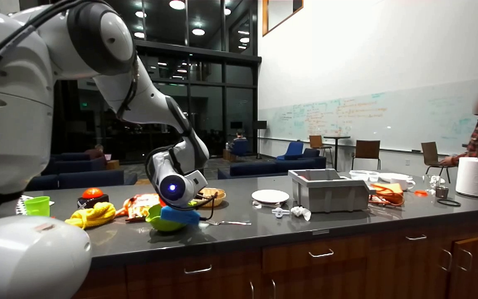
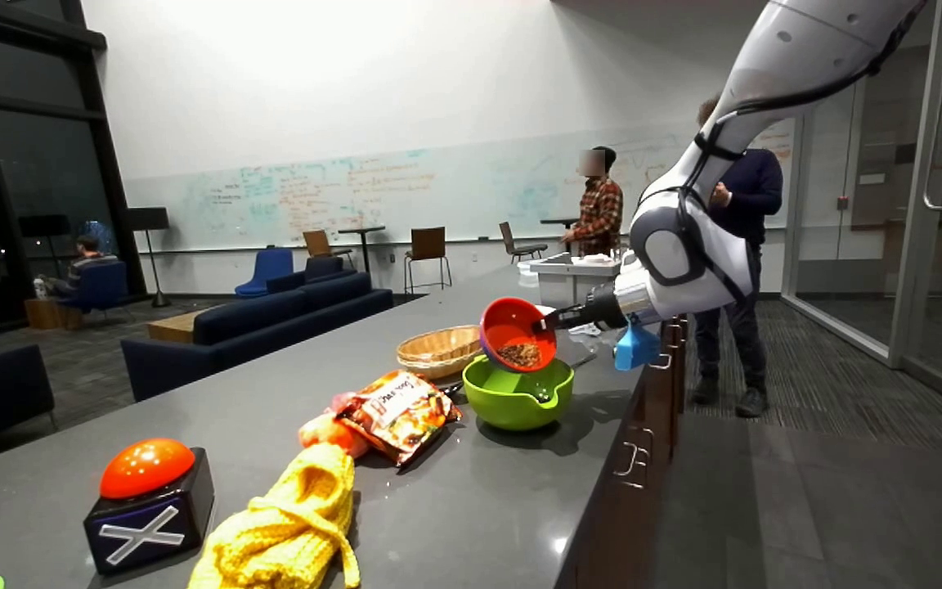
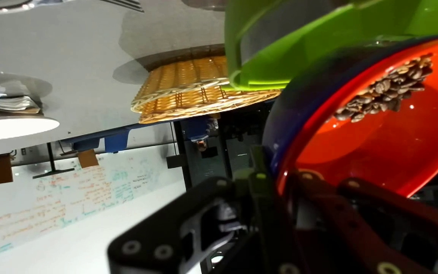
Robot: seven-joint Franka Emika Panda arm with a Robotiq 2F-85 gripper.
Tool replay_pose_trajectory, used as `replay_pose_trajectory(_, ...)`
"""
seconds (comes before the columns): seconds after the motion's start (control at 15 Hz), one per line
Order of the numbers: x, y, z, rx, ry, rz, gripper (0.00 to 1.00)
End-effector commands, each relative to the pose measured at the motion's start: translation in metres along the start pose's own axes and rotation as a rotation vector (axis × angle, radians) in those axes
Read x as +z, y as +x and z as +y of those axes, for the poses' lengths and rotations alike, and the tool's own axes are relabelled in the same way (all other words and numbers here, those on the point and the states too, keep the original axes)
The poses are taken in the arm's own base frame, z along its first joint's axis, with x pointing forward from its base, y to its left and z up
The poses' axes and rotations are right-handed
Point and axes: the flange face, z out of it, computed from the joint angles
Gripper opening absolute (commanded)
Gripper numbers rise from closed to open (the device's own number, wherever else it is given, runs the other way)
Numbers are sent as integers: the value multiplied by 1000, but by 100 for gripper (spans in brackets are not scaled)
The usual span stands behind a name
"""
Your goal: Transfer the beans from the blue bowl to the green bowl
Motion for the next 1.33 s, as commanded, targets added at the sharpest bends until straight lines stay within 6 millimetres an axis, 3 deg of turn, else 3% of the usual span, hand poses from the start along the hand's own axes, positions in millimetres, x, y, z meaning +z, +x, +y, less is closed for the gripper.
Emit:
replay_pose_trajectory(0.0, -11, 12, -7, -28, 27, 55, 2)
replay_pose_trajectory(0.47, -9, 27, -20, -27, 78, 135, 2)
replay_pose_trajectory(0.93, -14, -2, -10, 20, 133, 227, 2)
replay_pose_trajectory(1.27, -16, -10, -9, 37, 167, 287, 2)
